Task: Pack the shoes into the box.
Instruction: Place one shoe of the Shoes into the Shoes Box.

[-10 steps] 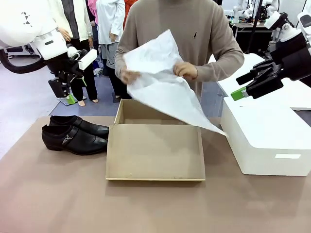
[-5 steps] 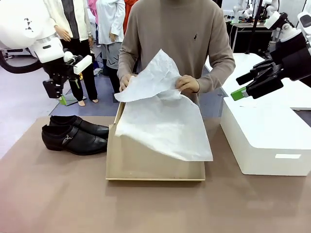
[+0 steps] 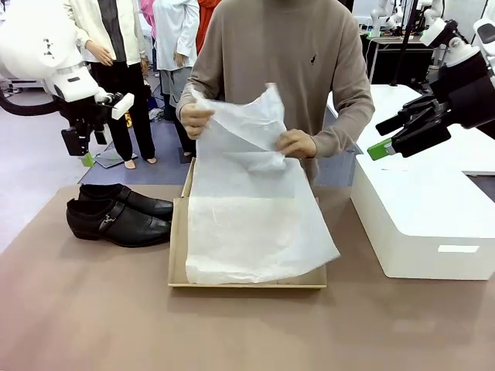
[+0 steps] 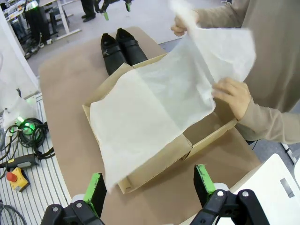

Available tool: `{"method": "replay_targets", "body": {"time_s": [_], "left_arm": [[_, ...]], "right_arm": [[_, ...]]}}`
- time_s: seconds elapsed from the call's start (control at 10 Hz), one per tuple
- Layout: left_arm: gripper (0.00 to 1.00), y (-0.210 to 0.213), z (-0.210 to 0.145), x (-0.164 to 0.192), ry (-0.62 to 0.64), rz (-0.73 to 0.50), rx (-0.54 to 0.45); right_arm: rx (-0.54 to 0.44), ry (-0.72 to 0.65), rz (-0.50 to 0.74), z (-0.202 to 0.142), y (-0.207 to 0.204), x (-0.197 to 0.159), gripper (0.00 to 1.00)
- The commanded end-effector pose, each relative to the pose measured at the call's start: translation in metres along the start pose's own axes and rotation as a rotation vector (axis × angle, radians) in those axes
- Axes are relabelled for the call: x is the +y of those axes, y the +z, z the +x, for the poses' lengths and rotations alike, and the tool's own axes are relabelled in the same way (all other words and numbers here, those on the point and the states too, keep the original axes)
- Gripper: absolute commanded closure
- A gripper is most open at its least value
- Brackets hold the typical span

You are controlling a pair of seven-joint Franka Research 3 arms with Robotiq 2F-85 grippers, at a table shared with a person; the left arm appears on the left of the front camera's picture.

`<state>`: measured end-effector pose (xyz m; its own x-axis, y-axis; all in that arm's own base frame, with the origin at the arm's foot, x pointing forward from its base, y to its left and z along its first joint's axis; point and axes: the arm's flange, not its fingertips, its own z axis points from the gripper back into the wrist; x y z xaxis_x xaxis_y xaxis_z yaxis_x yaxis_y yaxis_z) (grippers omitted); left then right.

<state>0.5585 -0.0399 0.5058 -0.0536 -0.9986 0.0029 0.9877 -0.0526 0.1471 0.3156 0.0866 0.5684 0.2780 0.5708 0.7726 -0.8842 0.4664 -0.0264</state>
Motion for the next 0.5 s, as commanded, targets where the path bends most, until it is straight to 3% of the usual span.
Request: {"method": "replay_targets", "body": {"time_s": [0.0, 0.3, 0.4], "left_arm": [[0.00, -0.009, -0.002, 0.017, 0.037, -0.058, 0.008], [0.00, -0.024, -0.008, 0.023, 0.103, -0.129, 0.006], [0.00, -0.028, -0.007, 0.016, 0.043, -0.079, 0.005]], "right_arm": [[-0.022, 0.022, 0.014, 0.001, -0.001, -0.003, 0.00], [-0.022, 0.022, 0.014, 0.001, -0.001, -0.003, 0.00], [-0.022, 0.022, 0.014, 0.001, -0.001, -0.003, 0.00]]}}
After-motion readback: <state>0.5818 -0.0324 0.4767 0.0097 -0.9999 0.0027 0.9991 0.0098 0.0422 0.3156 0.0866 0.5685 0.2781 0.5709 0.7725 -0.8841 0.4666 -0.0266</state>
